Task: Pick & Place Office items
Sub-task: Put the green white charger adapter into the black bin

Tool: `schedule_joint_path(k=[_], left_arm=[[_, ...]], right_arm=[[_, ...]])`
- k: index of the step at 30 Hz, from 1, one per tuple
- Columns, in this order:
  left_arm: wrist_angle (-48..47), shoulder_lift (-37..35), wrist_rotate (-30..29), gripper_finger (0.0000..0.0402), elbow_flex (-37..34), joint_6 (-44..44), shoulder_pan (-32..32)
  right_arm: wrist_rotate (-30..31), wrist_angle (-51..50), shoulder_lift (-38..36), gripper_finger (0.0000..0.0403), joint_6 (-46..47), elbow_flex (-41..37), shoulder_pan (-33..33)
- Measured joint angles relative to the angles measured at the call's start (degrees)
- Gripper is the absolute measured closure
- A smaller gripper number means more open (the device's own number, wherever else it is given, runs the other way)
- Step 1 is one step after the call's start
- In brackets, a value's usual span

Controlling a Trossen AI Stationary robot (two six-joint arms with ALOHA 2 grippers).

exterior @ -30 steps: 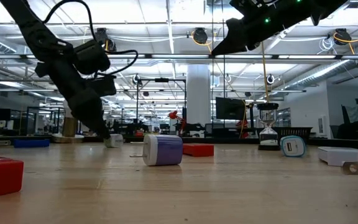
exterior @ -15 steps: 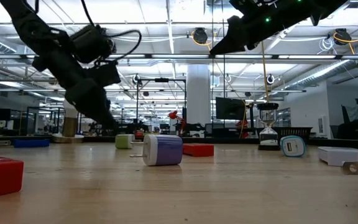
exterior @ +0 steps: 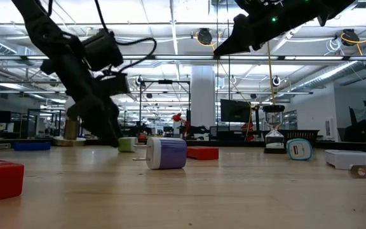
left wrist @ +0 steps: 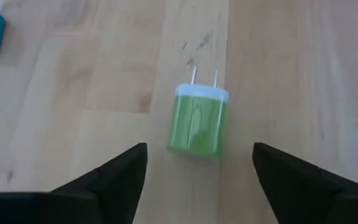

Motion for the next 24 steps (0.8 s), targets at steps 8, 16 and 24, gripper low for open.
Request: schedule_joint_path(k=[8,16,24], left_arm=[[6.9,4.3,1.4,0.0173,0.0,1.1,0.0],[5.0,4.2,1.9,0.0207,0.1,2.9,0.0],[6.8,4.3,1.6,0.0265,0.0,4.3,-0.7]], right_arm=[[0.1,0.0,0.0,0.0403,0.0,0.0,0.0],[0.1,-0.1,0.0,0.0403,0.0,0.0,0.0],[0.1,-0.2,0.0,0.0403,0.0,0.0,-0.1]])
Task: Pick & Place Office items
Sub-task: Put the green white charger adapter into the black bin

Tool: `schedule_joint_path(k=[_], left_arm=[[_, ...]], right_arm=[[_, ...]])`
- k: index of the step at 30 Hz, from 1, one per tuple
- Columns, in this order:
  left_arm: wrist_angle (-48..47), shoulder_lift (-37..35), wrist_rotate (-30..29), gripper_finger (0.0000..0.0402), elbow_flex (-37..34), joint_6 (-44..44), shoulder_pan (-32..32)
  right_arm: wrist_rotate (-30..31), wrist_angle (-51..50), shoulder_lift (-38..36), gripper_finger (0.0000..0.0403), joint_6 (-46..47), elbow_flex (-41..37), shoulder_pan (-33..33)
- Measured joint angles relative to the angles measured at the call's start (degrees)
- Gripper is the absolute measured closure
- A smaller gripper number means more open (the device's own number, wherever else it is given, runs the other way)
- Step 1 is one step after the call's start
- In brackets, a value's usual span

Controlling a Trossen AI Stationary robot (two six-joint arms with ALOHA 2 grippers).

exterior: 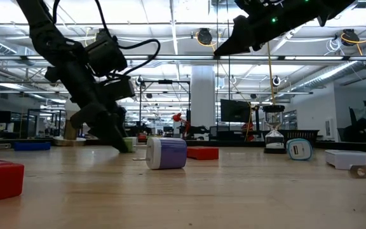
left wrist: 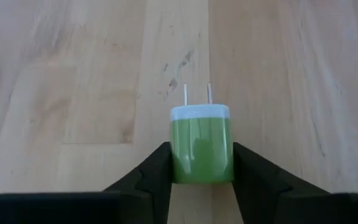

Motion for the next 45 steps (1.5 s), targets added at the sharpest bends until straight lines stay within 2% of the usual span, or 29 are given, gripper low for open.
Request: schedule_joint_path(k=[3,6,11,14,16,20,26,31,40,45], left_arm=[[1.7,0.0,-0.5,0.0265,0.0,0.1,-0.3],[7.3,0.0,-4.1,0.0264,-0.8,0.0,-1.5],[28.9,0.0,-10.1,0.0262,-5.7,-0.1,-3.8],[41.2,0.0,-14.4,0.0263,-8.6,0.0,-4.8],[45.2,0.0,-15.3,0.0261,-9.2,0.5,-4.9],[44.5,0.0,-15.4,0.0261,-8.3,1.0,-4.9],[44.6,0.0,-15.8,0.0260,-7.9,1.4,-4.9],[45.0,0.0,-16.3,0.0260,-7.9,1.2,-5.0],[45.1,0.0,-16.6,0.0259,-7.9,1.2,-5.4],[45.1,0.0,-16.6,0.0259,-7.9,1.2,-5.5]], right_arm=[[0.0,0.0,0.0,0.0403,0.9,0.0,0.0],[-0.7,0.2,0.6,0.0403,6.3,0.0,-0.5],[-10.2,1.6,5.1,0.0381,19.4,0.0,-4.6],[-14.9,4.4,8.7,0.0351,26.6,0.0,-7.6],[-19.1,5.7,11.2,0.0325,30.5,0.3,-9.4],[-26.7,4.9,15.1,0.0263,36.4,3.8,-11.3],[-31.7,5.1,19.1,0.0164,40.5,9.6,-12.2],[-38.1,5.5,24.1,0.0110,46.0,12.6,-12.4],[-42.0,7.8,34.4,0.0095,49.6,19.9,-13.5],[-42.0,7.9,35.8,0.0118,49.7,21.6,-13.6]])
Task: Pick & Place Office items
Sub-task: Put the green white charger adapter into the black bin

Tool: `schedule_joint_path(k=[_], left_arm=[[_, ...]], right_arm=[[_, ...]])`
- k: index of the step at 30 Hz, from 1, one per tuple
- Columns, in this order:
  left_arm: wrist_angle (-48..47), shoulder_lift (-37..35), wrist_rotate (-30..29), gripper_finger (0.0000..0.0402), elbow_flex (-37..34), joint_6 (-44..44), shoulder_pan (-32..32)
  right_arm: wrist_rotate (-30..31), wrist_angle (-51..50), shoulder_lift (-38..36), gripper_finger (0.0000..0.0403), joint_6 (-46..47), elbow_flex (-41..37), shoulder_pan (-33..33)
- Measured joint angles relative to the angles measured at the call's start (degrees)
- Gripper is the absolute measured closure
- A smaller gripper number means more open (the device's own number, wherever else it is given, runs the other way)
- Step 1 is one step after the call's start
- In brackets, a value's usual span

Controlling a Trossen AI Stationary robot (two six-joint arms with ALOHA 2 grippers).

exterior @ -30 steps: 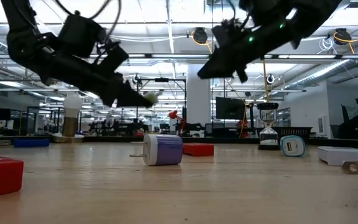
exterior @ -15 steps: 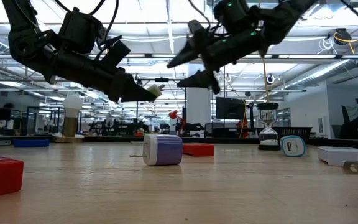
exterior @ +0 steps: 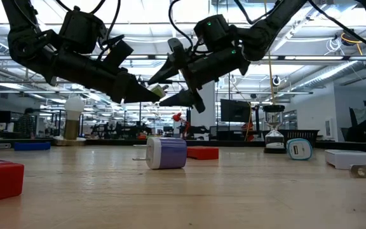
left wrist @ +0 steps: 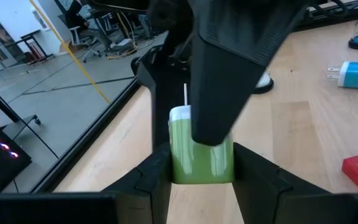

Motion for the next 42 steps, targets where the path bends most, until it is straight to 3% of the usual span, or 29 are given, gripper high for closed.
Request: schedule_joint_path(k=[18,22,33,37,42], left_arm=[[1.2,0.0,-0.2,0.0258,0.0,-0.2,0.0],[1.1,0.0,-0.4,0.0240,0.1,-1.8,0.1],[-1.3,0.0,-3.0,0.0118,0.0,-4.9,0.1],[-3.6,-0.1,-3.0,0.0116,0.0,-5.8,0.2],[-5.9,-0.1,-3.0,0.0154,0.0,-6.7,0.2]], right_arm=[[-0.8,0.0,0.0,0.0262,-1.1,0.0,0.5],[-1.5,0.3,0.0,0.0262,-1.6,0.0,-0.1],[-1.2,-5.1,0.0,0.0263,-5.3,0.0,-1.6],[-1.2,-10.8,-0.7,0.0255,-7.8,0.0,-2.9],[3.1,-25.0,-4.6,0.0261,-13.1,0.0,-4.5]])
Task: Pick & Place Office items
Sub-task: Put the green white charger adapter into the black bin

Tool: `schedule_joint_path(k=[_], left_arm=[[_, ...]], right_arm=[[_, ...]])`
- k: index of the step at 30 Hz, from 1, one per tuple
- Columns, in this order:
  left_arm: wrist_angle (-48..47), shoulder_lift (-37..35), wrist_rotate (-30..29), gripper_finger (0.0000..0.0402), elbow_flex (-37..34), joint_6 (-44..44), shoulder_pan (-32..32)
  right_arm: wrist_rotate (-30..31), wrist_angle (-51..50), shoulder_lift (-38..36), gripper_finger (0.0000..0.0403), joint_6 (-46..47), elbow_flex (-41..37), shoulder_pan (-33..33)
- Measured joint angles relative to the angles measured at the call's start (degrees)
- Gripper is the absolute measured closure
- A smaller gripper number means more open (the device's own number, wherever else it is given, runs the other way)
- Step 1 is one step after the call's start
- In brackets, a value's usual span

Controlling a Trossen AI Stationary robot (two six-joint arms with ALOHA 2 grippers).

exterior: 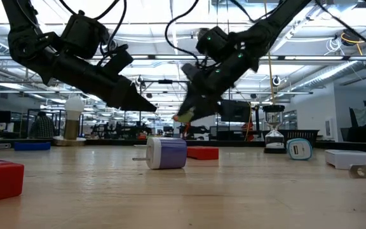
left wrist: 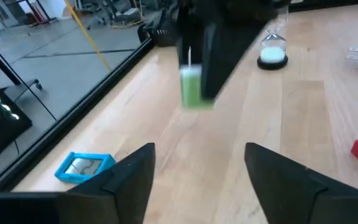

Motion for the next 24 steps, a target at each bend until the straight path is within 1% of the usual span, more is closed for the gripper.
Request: schedule_joint_path(k=[4,7,9,11,14,16,19,21,24], left_arm=[[-1.1,0.0,0.2,0.0189,0.0,-0.5,-0.1],[-2.0,0.0,2.2,0.0212,0.0,-0.6,-0.1],[-2.6,0.0,3.0,0.0225,0.0,-1.0,-0.1],[-3.3,0.0,3.1,0.0235,0.0,-1.1,-0.2],[-3.7,0.0,3.1,0.0248,0.0,-1.3,-0.1],[-3.7,0.0,3.1,0.0257,0.0,-1.4,-0.1],[-2.0,0.0,3.1,0.0278,-0.1,-3.3,-0.1],[1.9,0.0,3.3,0.0300,-0.8,-3.9,0.1],[9.5,0.0,4.7,0.0348,-2.8,-2.7,0.1]], right_arm=[[5.9,-12.8,-7.3,0.0259,-2.6,0.3,-1.5],[11.0,-22.6,-13.5,0.0253,-2.8,0.3,-3.6],[14.7,-29.7,-17.5,0.0253,-2.2,0.3,-5.7],[17.8,-34.4,-20.6,0.0257,-1.6,0.3,-8.1],[20.3,-41.4,-24.0,0.0262,-0.8,0.2,-12.3],[21.4,-43.6,-25.3,0.0260,-0.8,0.2,-15.1],[21.4,-46.2,-25.7,0.0254,-1.2,0.2,-19.1],[21.2,-46.3,-25.3,0.0254,-1.8,0.2,-21.7],[21.2,-46.4,-23.4,0.0260,-2.4,0.2,-25.1]])
